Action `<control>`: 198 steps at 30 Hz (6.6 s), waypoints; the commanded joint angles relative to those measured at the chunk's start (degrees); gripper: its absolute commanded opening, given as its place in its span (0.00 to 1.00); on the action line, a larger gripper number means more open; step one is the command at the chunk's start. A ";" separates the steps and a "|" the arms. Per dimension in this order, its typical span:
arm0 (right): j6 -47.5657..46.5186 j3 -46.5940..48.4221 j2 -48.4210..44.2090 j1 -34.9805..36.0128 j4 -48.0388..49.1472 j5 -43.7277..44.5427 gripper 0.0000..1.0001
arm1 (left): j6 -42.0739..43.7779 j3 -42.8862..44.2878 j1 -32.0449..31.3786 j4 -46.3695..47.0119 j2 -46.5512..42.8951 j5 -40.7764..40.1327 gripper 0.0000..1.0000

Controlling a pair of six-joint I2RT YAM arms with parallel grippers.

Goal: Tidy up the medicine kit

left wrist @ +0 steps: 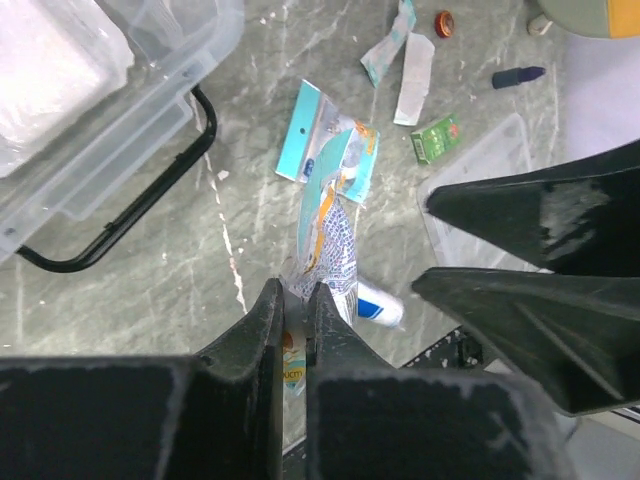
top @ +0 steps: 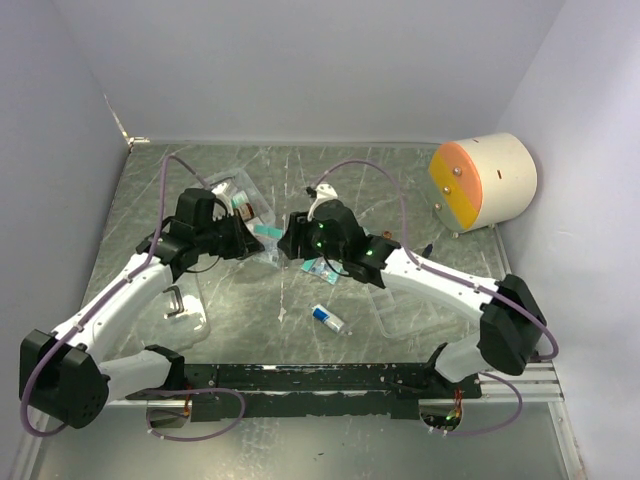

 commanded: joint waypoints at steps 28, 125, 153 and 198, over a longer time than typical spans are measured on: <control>0.99 -11.54 -16.65 -0.83 -8.39 13.07 0.52 | -10.38 17.15 2.96 -2.05 21.26 -29.19 0.11; 3.52 -9.63 14.82 -9.94 -8.23 17.75 0.35 | -5.77 -10.50 -8.02 6.07 -23.04 -19.07 0.87; 23.82 -12.04 -13.57 -8.98 -8.54 7.41 0.11 | -6.08 -17.01 -7.97 20.41 -26.39 -9.64 0.91; 51.94 -4.28 -5.44 -1.08 -5.36 19.08 0.12 | -13.57 -16.12 -13.90 51.04 1.54 -15.55 0.58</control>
